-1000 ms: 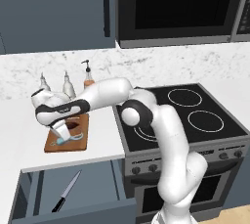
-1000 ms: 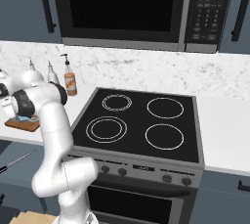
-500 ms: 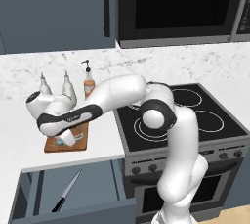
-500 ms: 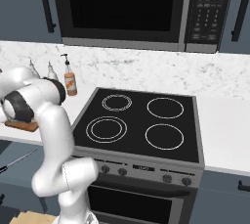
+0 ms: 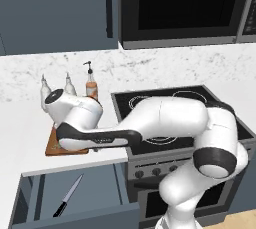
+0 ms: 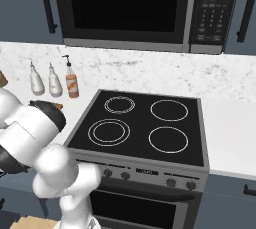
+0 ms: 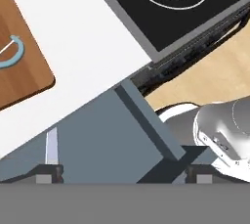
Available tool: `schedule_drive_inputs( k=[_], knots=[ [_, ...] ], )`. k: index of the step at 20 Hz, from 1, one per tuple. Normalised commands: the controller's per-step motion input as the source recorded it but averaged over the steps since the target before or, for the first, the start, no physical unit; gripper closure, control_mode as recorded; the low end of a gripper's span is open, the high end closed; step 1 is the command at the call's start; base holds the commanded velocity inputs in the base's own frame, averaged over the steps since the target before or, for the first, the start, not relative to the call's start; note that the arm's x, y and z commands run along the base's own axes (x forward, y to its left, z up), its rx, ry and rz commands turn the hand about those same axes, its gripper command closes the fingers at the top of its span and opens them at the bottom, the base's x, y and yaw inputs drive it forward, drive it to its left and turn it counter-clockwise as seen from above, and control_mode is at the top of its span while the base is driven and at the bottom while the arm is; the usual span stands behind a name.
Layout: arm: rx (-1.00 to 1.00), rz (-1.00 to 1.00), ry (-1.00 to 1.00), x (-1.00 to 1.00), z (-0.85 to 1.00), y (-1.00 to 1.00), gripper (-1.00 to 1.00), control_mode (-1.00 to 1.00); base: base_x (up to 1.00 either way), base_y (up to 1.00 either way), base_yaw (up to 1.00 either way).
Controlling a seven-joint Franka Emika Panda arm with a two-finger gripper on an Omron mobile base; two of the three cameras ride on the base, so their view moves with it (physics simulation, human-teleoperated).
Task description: Place the appropriate cutting tool for cutting the potato skin on the cutting board.
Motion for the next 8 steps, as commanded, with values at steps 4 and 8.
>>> schedule_drive_inputs(
  k=[4, 8],
  knots=[
    [0.03, 0.44, -0.03, -0.98, 0.58, -1.00, -1.00, -1.00, 0.00, 0.00, 0.00],
    [0.03, 0.40, 0.00, -0.92, 0.55, -1.00, -1.00, -1.00, 0.00, 0.00, 0.00]
  ],
)
